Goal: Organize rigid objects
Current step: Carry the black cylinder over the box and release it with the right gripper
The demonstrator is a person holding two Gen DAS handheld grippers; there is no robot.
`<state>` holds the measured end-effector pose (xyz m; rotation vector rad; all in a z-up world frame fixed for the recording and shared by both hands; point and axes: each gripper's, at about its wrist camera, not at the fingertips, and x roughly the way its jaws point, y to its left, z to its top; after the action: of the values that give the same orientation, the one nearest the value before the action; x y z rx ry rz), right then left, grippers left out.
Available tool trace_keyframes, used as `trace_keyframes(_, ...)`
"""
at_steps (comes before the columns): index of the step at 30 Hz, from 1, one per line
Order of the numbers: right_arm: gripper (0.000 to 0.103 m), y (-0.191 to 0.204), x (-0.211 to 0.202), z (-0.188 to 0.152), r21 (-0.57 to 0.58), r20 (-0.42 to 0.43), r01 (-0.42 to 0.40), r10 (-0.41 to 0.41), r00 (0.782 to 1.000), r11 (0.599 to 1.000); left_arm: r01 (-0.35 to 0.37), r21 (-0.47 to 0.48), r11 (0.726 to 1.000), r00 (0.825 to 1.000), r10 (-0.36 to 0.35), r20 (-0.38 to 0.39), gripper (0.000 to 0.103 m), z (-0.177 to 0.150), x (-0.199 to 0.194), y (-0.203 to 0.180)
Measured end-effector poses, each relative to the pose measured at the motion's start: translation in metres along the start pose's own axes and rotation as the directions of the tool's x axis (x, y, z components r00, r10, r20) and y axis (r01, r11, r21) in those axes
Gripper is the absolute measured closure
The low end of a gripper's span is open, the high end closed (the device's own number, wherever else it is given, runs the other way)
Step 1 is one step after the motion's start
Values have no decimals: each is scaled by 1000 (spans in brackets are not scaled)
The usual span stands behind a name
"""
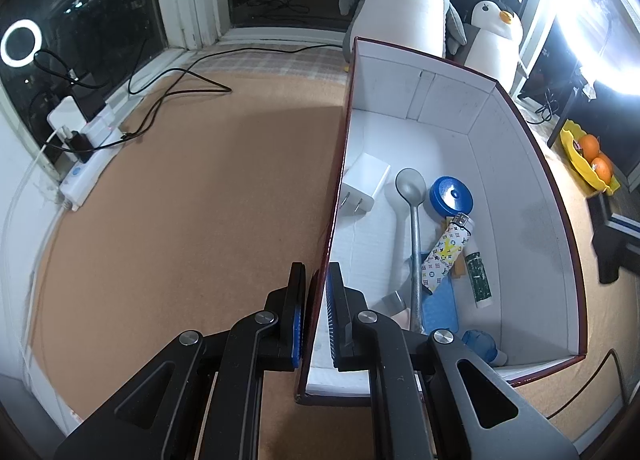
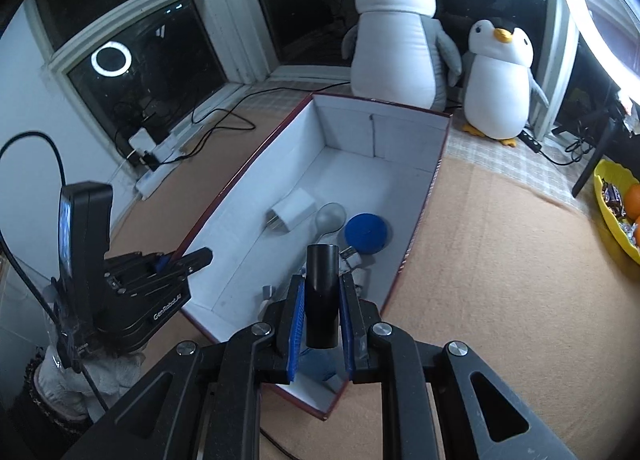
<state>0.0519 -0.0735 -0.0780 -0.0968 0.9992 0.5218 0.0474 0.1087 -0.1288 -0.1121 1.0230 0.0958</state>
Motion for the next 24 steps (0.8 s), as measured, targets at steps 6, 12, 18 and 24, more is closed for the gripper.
trace_keyframes(6,88,12,10,-4,-37,-20,-7,6,1000,999,0,-1,1000,1000,0,0,94,0,-1,0)
trace_keyframes(12,88,18,22,-3,-56,-37,4,-6,999,998,-1,0,1000,1000,1,0,94,0,-1,0)
trace_keyframes(18,88,16,31,-1,-52,-53,13,-15,998,999,-1,0,1000,1000,1,1,94,0,-2,0)
trace_keyframes(24,61,14,32,0,-48,-54,9,-11,999,999,-2,1,1000,1000,2,2,94,0,-3,1)
